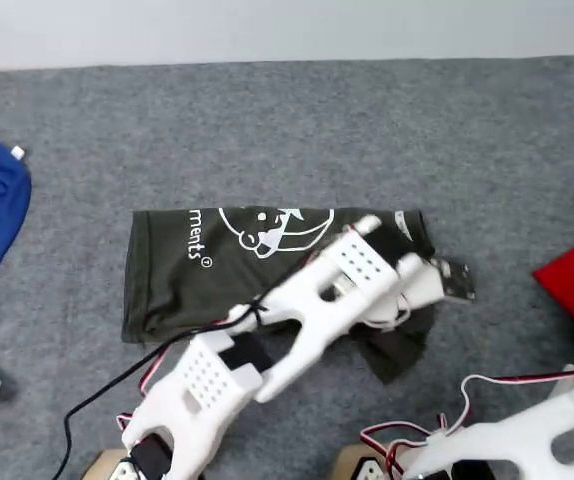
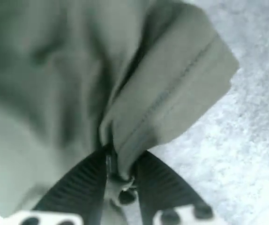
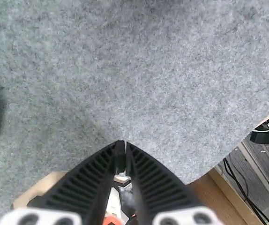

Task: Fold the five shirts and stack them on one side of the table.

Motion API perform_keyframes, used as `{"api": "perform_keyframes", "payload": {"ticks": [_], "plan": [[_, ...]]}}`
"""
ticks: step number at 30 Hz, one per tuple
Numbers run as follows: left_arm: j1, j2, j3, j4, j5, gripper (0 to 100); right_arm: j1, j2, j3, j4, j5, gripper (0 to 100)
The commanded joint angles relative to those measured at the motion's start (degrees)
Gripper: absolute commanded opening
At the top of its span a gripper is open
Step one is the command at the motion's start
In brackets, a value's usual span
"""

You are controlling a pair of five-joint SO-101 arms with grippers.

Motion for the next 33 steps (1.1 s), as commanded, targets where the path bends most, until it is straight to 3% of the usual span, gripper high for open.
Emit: {"api": "perform_keyframes", "payload": {"ticks": [1,12,20,27,33], "plan": [[-4.57,-4.31,-2.33,-1.32,-0.09,0,0.22,-1.63,-0.09,-0.40,0.26,1.2],[-10.90,-4.22,-2.42,-5.01,-0.18,0,0.13,-2.07,4.92,-0.40,0.26,1.2],[-11.78,-4.13,-2.33,-8.70,-0.09,1,0.13,-2.07,4.66,-0.40,0.26,1.2],[-12.57,-4.66,-3.03,-9.32,3.87,18,0.04,-2.07,4.66,1.36,0.26,1.2],[-15.82,-4.13,-9.63,-8.97,3.69,18,-3.21,-2.15,4.57,3.21,0.26,1.1]]}}
